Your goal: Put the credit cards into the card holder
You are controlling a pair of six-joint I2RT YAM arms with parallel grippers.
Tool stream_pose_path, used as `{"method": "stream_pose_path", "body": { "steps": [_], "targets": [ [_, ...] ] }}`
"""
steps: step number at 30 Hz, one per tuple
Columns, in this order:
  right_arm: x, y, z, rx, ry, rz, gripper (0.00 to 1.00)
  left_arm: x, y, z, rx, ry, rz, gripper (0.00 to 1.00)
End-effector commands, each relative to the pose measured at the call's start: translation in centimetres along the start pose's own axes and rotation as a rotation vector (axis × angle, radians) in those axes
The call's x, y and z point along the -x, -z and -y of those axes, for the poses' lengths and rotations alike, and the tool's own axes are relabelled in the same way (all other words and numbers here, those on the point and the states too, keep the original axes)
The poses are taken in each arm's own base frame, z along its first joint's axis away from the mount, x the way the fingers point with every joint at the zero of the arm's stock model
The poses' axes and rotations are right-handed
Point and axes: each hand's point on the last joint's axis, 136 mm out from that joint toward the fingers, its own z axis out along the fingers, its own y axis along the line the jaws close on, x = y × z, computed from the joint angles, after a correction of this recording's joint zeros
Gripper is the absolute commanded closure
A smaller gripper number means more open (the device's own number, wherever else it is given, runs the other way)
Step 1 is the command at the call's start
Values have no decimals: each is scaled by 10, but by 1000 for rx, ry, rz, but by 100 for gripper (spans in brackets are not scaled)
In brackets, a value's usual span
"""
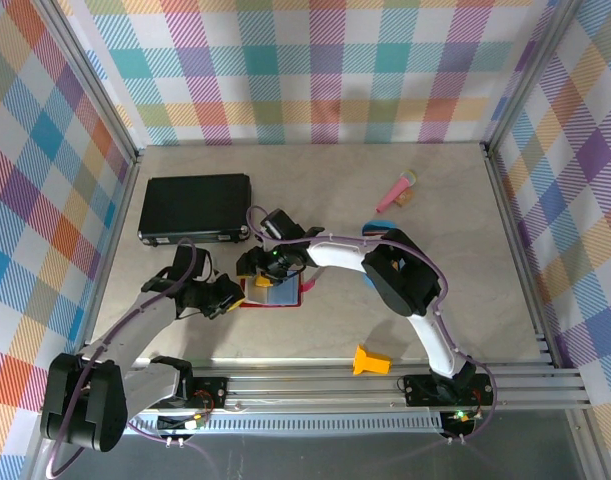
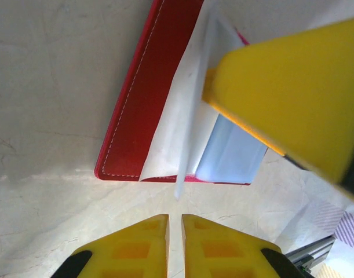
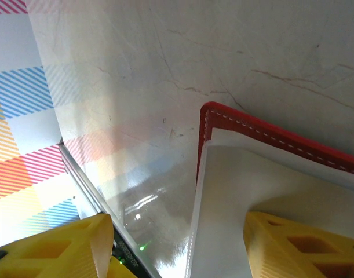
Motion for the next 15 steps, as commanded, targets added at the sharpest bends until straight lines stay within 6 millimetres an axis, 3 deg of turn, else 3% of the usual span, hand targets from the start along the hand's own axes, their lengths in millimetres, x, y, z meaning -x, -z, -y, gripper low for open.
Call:
{"method": "stream_pose_path", "body": {
  "steps": [1, 8, 15],
  "targets": [
    [0, -8, 12, -66, -36, 9, 39, 0, -6, 4, -53, 29, -19, 86],
    [-1, -9, 26, -117, -77, 17, 39, 13, -12, 15, -91, -2, 4, 87],
    [-2, -11, 25, -109, -82, 15, 39, 21, -25, 12, -100, -5, 15, 96]
  ]
}}
